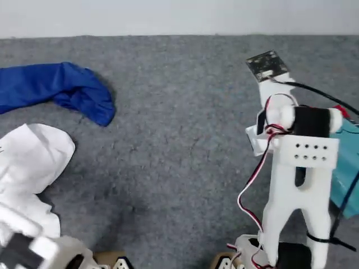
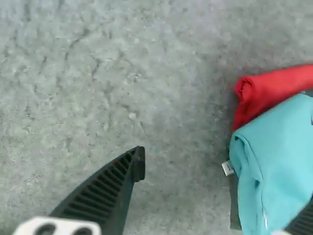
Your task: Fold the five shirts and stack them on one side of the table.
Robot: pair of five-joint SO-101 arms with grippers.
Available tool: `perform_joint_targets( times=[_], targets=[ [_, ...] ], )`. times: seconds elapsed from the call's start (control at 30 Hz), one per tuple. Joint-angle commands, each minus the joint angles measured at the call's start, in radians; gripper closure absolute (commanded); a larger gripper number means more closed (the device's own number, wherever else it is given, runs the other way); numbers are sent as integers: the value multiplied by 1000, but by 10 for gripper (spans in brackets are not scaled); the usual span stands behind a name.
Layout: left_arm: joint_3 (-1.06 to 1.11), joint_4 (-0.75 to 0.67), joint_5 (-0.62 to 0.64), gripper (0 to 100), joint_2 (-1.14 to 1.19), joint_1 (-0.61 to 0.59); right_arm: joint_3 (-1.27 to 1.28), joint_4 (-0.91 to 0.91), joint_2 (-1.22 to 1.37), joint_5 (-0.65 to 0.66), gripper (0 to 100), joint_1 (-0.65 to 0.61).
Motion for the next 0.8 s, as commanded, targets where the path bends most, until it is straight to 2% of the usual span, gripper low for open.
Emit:
perform_joint_targets(
  times=[0.0, 0.17, 0.33, 0.77],
  targets=[
    [170, -20, -95, 889, -203, -106, 3, -18, -28, 12, 508, -15],
    [438, -189, -190, 891, -250, -215, 3, -18, -28, 12, 508, -12],
    [630, -433, -199, 891, -249, -247, 3, -16, -28, 12, 508, -13],
    [816, -821, -196, 891, -249, -239, 5, -15, -28, 12, 508, -15]
  ],
)
